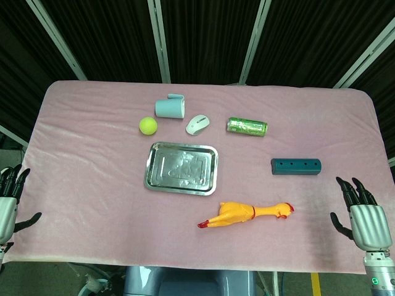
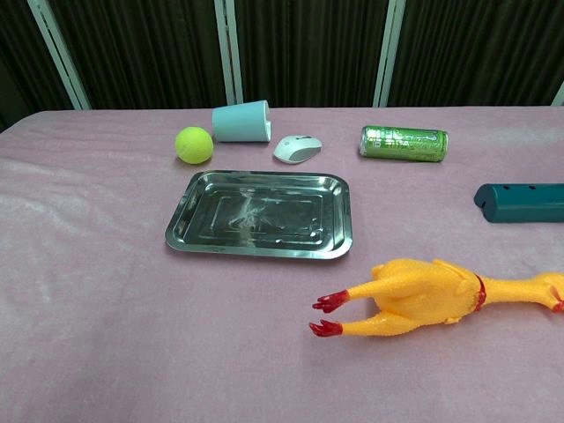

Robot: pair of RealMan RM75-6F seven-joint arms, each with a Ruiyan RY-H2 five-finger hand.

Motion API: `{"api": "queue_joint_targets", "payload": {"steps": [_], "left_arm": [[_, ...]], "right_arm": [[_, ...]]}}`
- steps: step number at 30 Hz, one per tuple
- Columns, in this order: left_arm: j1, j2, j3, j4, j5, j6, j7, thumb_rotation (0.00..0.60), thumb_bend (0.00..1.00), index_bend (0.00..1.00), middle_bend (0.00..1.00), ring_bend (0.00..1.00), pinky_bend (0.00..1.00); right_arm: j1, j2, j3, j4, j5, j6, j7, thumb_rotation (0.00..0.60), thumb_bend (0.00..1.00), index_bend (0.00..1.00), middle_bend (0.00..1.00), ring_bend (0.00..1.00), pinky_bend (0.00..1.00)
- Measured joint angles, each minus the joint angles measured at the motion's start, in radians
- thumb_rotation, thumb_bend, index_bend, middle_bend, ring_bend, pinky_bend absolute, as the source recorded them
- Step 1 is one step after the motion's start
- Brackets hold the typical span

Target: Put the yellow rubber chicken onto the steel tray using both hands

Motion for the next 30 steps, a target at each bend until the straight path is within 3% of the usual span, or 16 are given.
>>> {"api": "queue_joint_targets", "payload": {"steps": [30], "left_arm": [[-0.005,0.007,0.007,-0.026,0.008,-0.013,0.027,0.600,0.00,0.00,0.00,0.00,0.02]], "right_arm": [[0.026,0.011,-0.016,-0.003,-0.044,-0.031,0.055,0.600,0.37,0.03,0.17,0.07,0.21]]}}
